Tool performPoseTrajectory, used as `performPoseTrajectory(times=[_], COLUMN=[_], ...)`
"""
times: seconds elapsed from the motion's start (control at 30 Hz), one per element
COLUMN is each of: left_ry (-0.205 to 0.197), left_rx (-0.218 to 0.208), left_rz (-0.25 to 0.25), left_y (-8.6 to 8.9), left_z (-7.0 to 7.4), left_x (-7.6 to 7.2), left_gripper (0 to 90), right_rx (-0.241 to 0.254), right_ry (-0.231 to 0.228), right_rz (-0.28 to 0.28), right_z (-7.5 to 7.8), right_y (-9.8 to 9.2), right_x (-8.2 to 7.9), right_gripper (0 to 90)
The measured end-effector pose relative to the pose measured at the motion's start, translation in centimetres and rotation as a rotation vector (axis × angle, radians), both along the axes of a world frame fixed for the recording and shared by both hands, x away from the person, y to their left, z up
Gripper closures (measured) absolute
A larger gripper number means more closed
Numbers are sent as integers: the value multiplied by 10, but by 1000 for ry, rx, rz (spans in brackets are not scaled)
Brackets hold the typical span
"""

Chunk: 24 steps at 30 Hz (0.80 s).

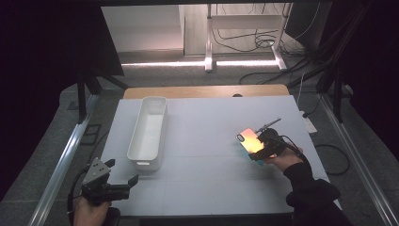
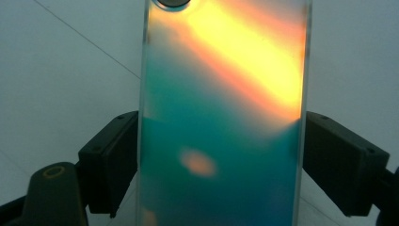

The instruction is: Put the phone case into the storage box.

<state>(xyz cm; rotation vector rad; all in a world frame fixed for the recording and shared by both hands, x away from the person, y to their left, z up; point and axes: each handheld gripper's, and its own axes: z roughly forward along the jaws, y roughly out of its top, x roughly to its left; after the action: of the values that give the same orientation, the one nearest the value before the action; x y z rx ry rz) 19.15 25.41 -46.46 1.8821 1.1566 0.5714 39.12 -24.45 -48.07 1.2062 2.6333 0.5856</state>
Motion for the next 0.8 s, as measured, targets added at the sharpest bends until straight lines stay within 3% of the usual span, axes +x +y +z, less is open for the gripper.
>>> performPoseTrajectory(times=[0.4,0.8], left_ry=[-29,-43], left_rx=[-19,-84], left_rz=[-80,-155], left_y=[-10,-22], left_z=[9,19], left_x=[9,28], left_gripper=[11,0], right_rx=[59,158], right_ry=[-68,-134], right_rz=[33,68], right_z=[14,30], right_y=[-2,-8], right_x=[-13,-28], right_gripper=[168,168])
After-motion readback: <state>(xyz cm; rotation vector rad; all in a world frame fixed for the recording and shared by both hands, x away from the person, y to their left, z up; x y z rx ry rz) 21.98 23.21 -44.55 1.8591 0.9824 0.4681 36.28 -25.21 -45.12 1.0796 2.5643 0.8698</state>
